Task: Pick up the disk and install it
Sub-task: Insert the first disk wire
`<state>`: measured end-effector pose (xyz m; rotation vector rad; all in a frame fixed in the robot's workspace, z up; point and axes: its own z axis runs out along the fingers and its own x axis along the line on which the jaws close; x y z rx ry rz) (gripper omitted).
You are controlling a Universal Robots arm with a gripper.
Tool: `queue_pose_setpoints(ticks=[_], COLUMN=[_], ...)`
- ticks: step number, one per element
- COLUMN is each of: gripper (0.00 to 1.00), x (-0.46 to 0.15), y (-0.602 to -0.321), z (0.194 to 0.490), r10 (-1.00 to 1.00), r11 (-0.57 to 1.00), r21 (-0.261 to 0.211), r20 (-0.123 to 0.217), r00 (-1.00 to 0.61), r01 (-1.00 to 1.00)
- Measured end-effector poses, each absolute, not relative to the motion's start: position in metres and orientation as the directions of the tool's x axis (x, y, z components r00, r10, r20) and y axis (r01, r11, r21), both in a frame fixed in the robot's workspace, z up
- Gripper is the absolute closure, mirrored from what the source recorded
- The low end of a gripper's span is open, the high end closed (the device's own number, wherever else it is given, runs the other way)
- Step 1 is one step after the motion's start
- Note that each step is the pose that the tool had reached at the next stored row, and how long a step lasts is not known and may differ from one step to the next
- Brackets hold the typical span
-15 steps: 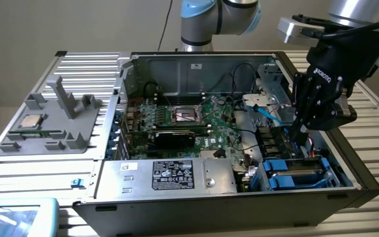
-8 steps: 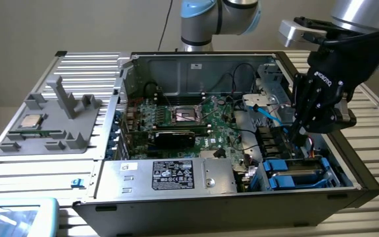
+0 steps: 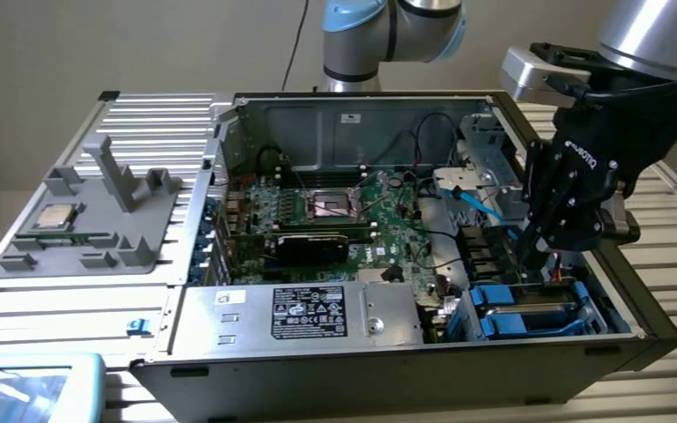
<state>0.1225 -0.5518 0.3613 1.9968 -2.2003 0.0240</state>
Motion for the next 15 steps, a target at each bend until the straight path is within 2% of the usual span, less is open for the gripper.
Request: queue_pose_setpoints(ticks=[15], gripper=[0.84], x=[0.1138], y=[-0.5608], z=[0.3534], r10=[-0.988], r11=[0.097], r21=[0.068], r20=[0.124], r00=[-0.088], r01=[-0.993])
